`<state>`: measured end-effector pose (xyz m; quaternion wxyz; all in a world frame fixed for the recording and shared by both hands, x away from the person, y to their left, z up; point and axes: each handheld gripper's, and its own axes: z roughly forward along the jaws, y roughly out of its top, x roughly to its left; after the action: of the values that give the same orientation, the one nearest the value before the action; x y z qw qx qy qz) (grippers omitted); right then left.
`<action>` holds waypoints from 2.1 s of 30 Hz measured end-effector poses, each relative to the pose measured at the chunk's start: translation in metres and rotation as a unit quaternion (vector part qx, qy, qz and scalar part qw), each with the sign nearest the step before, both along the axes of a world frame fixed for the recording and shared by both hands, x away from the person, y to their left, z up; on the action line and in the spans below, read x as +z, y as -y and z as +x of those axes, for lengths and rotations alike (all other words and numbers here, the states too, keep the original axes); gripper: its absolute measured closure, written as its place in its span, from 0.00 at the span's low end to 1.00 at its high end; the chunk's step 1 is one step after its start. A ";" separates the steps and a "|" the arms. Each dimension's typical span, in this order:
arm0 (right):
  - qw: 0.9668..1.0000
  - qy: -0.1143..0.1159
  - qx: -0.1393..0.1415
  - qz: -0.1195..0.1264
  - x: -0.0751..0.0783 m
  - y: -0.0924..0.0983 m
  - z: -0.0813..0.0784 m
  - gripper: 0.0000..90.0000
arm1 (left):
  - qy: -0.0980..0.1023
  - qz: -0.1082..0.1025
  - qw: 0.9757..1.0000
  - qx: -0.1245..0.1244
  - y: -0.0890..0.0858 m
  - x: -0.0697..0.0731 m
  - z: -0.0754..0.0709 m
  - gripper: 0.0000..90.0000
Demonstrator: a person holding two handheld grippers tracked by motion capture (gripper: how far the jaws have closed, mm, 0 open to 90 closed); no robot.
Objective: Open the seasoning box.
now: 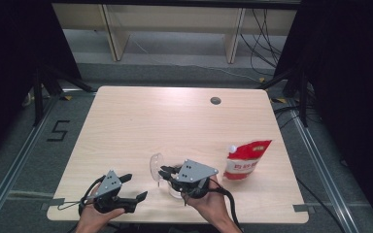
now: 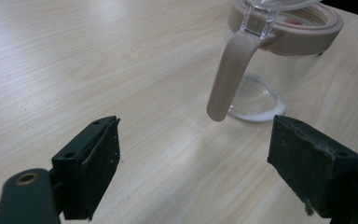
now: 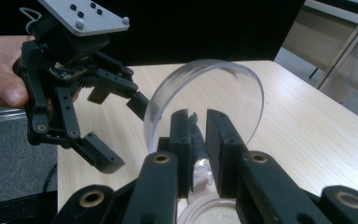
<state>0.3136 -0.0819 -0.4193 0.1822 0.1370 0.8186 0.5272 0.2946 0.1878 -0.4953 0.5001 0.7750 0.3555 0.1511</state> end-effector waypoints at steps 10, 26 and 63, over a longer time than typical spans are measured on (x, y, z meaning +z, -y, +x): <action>1.000 0.002 0.008 0.030 -0.002 0.052 -0.014 0.70 | -0.006 -0.005 1.000 -0.008 0.000 -0.003 0.001 0.17; 0.995 -0.023 -0.087 0.043 -0.030 0.163 -0.038 0.45 | -0.009 0.008 1.000 -0.020 0.001 -0.004 0.002 0.17; 0.986 -0.047 -0.162 0.021 -0.070 0.253 0.044 0.17 | -0.017 0.019 0.999 -0.030 0.005 -0.008 0.004 0.17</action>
<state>0.3574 -0.3349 -0.4890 0.2235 0.2958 0.7823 0.5006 0.2982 0.1829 -0.5037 0.4837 0.7973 0.3370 0.1297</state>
